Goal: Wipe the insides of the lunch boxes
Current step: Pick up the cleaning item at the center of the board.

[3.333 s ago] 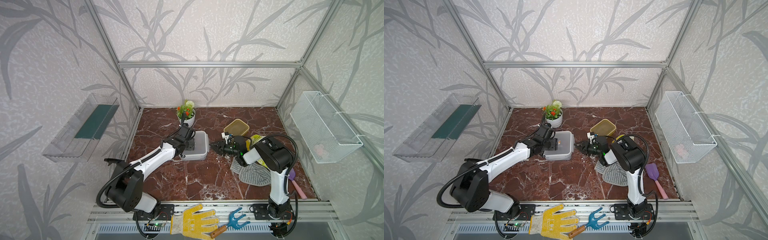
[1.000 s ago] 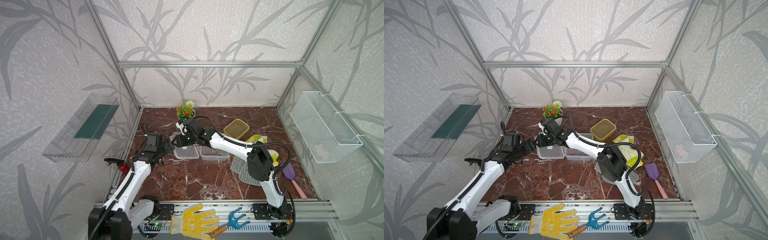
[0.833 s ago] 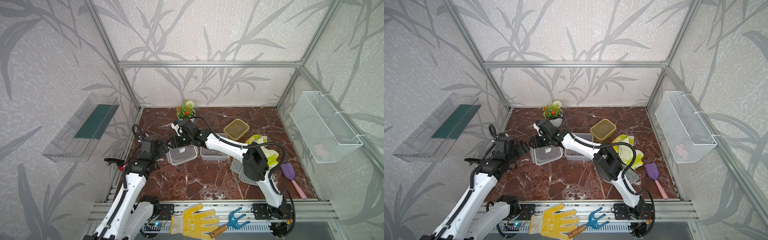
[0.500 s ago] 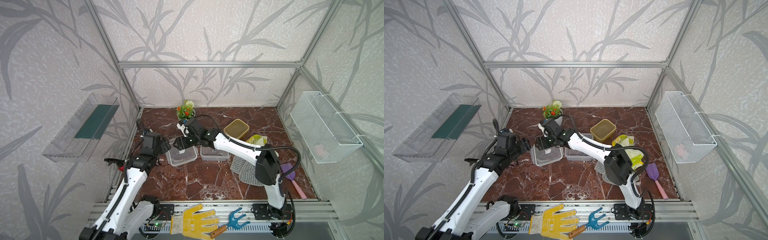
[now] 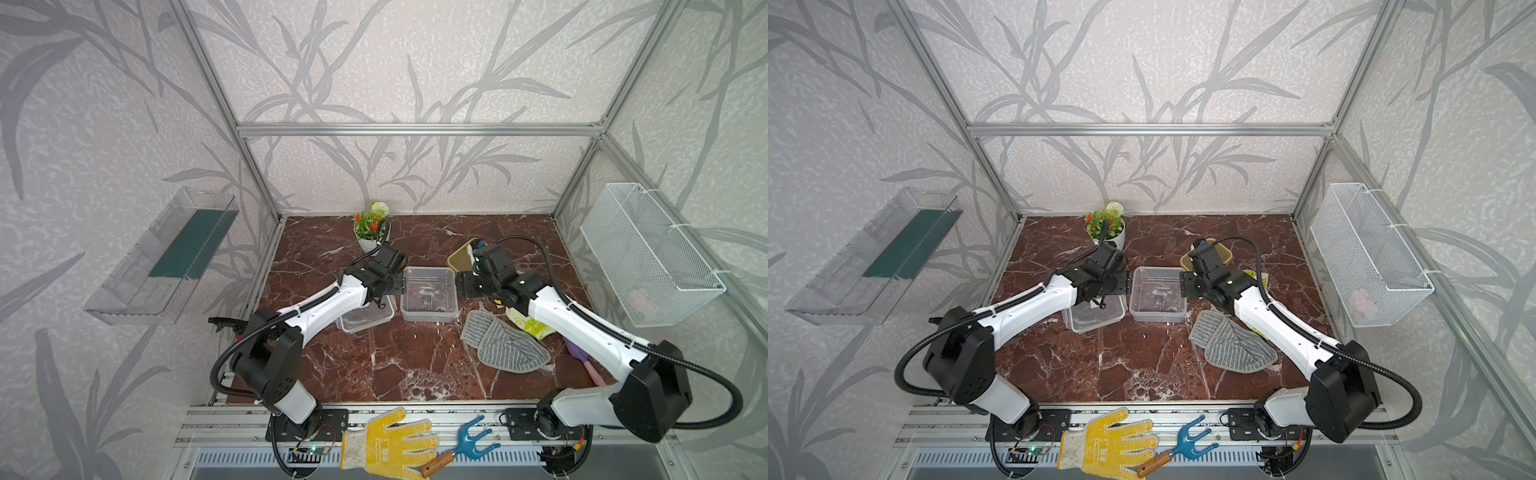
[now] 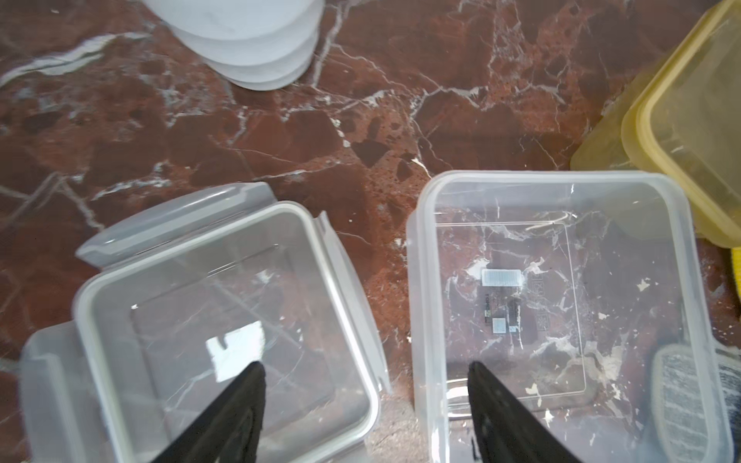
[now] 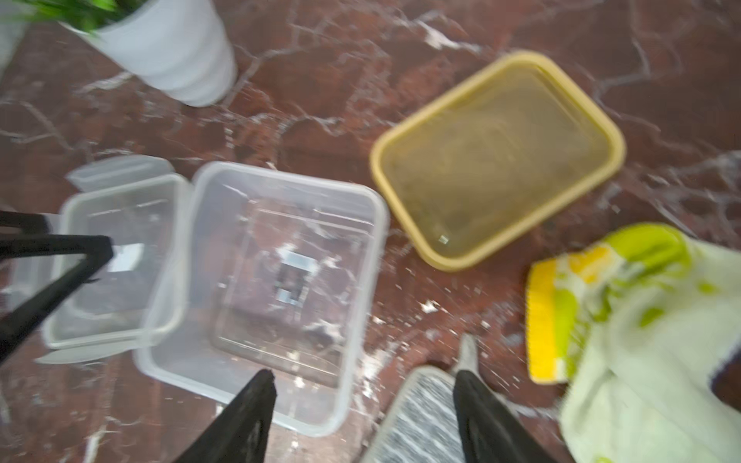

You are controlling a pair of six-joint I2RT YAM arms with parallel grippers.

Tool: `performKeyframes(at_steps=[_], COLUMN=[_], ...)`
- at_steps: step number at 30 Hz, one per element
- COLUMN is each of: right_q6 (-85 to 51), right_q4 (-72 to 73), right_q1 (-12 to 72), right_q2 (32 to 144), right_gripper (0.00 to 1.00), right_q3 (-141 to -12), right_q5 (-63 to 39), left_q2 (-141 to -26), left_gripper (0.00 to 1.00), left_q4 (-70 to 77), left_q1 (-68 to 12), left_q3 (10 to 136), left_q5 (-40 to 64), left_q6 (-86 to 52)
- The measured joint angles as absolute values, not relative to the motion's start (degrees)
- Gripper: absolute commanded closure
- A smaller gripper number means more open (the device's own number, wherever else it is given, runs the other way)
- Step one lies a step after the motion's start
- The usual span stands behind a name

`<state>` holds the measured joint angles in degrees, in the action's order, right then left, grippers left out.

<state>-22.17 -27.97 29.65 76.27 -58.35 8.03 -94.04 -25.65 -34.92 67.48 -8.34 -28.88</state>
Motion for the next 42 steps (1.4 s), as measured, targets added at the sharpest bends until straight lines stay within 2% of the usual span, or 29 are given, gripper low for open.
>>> performKeyframes(at_steps=[4,9,19,30,37,42], right_q6=[-25.65,-32.71,-44.71,-46.30,-46.65,-46.48], right_q4=[-31.62,-36.05,-43.66,-43.38,-38.48,-37.52], right_q1=[25.63,25.82,27.03,27.00,26.59,26.33], right_q2=[69.10,64.93,67.24,71.77,77.43,77.47], right_gripper=[0.21,0.22,0.30,0.30,0.42,0.45], right_q3=[-50.68,-45.34,-40.47,-38.37,-36.73,-36.56], right_q5=[11.33,12.86,9.96,10.26,9.45,8.75], left_q2=[-98.19,-100.31,-99.98,-95.39,-95.37,-95.39], left_gripper=[0.23,0.23,0.22,0.16,0.15,0.15], left_q4=[-25.67,-25.67,-26.33,-26.37,-26.17,-26.17], left_q1=[-36.23,-36.27,-36.27,-36.27,-36.27,-36.27], left_q3=[68.97,70.65,71.11,71.09,69.71,69.65], left_q5=[-7.86,-7.75,-9.37,-11.29,-12.05,-12.58], left_q6=[-28.80,-28.21,-26.09,-23.92,-23.94,-23.94])
